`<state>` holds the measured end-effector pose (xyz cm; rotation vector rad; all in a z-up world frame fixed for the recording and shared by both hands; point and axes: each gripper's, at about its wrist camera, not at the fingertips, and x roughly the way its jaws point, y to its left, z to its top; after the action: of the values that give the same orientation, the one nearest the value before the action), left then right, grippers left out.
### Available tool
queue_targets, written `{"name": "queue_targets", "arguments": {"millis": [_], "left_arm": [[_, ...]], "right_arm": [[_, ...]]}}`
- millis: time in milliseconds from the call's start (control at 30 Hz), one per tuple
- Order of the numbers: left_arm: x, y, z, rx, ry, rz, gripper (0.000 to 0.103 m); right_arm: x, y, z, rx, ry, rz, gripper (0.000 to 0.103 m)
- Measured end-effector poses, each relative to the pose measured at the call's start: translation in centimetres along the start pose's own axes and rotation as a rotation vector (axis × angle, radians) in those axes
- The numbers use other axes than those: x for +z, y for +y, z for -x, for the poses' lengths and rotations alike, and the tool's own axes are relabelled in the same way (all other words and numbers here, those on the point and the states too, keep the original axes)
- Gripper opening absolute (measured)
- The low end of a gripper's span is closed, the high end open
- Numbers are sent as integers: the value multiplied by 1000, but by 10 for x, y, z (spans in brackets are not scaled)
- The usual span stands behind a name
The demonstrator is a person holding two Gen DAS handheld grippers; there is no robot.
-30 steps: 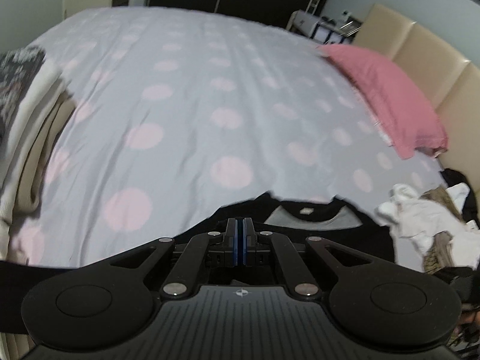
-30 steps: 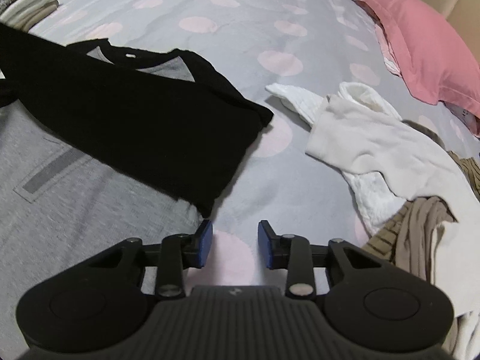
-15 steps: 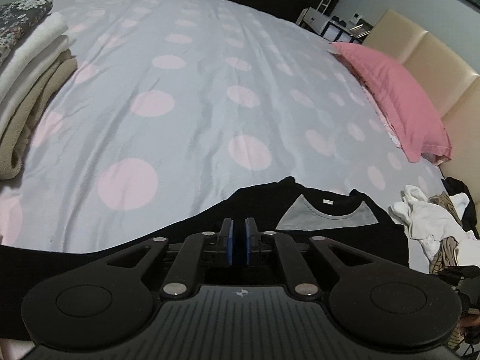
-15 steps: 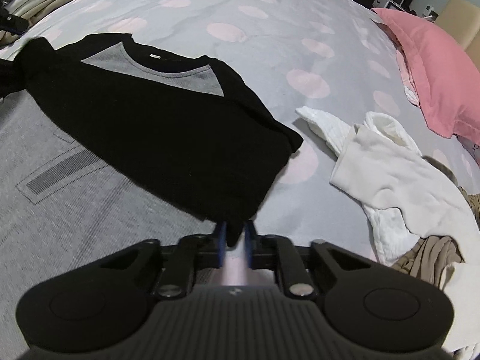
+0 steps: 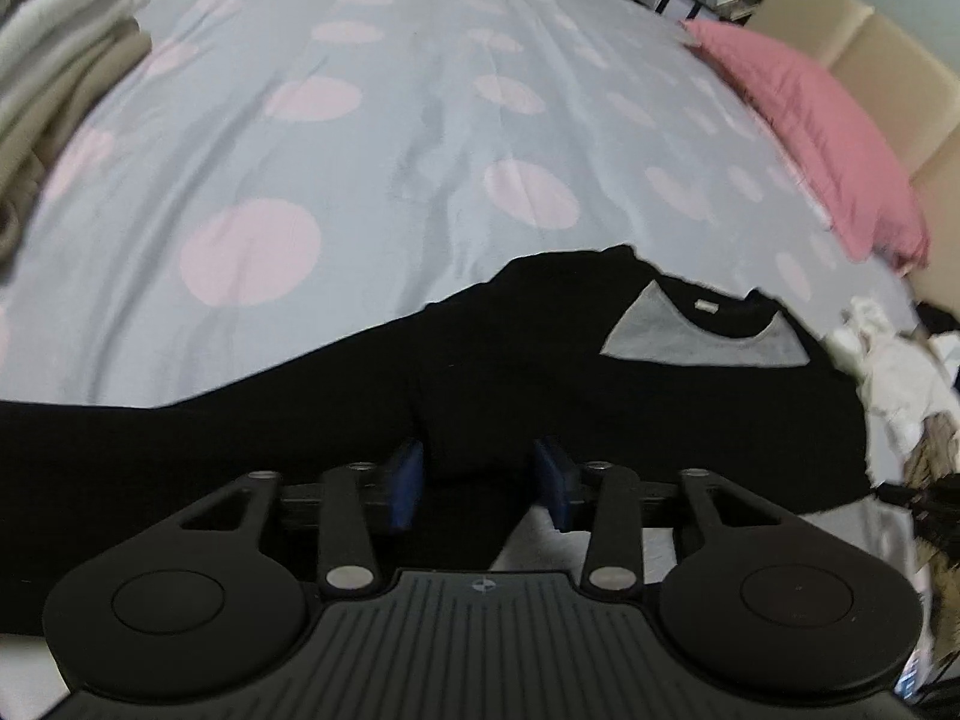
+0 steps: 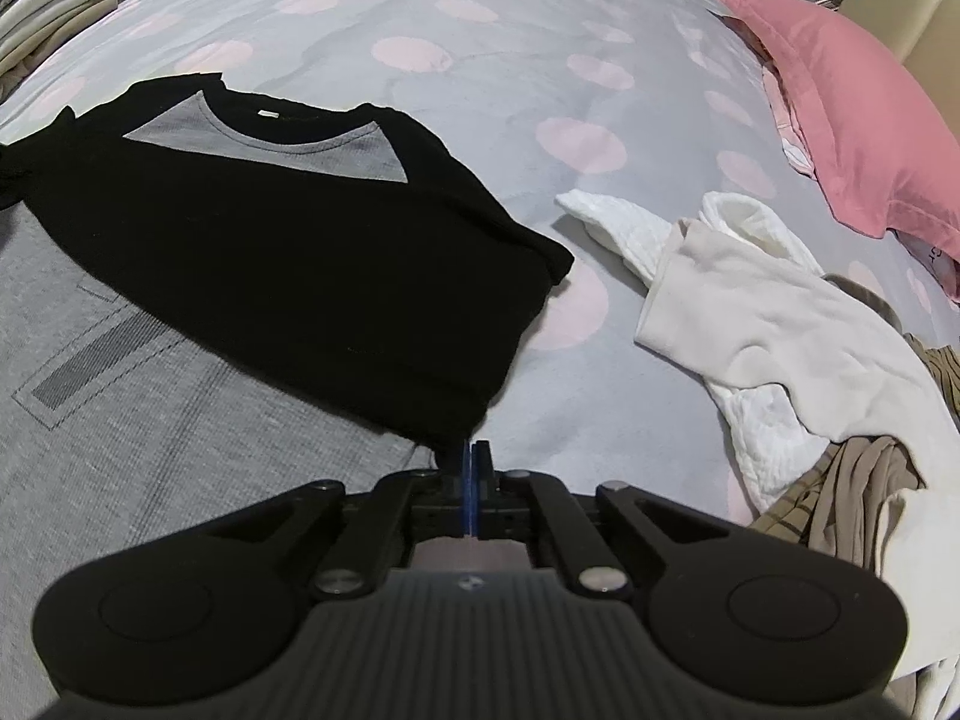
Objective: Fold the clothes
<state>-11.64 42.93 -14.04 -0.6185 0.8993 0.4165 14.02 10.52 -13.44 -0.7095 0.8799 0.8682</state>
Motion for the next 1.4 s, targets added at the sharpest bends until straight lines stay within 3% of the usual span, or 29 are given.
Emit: {"name": "queue_targets", "arguments": {"millis": [233,333,400,500,600,733,833,967,1233,1400], "left_arm": [[4,-10,16,35,48,-28,3],[-1,-9,7,110,84,-68,3],[-3,-4,3,113,93,-54,5],[-1,2,11,106,100,-34,18],[5,5,35,131,72,-39,19],[18,21,83,154,3,-13,30],[23,42,120,197,-45,20,39],[17,86,164,300,-91,105,41],[-18,177,228,424,-216,433,45],[-38,214,239,486,-226,565,45]], "right_arm": [[-2,-18,2,-13,39,-84,0],[-5,-19,-3,-19,72,-89,0],[-5,-19,-3,-18,80,-91,0],[-5,-18,1,-14,72,-90,2],[-2,-14,7,-6,60,-77,5],[3,-5,15,15,35,-56,6],[6,1,20,28,19,-40,11],[7,7,26,37,1,-27,23],[8,12,32,39,-17,-17,29],[9,15,35,40,-28,-8,31]]}}
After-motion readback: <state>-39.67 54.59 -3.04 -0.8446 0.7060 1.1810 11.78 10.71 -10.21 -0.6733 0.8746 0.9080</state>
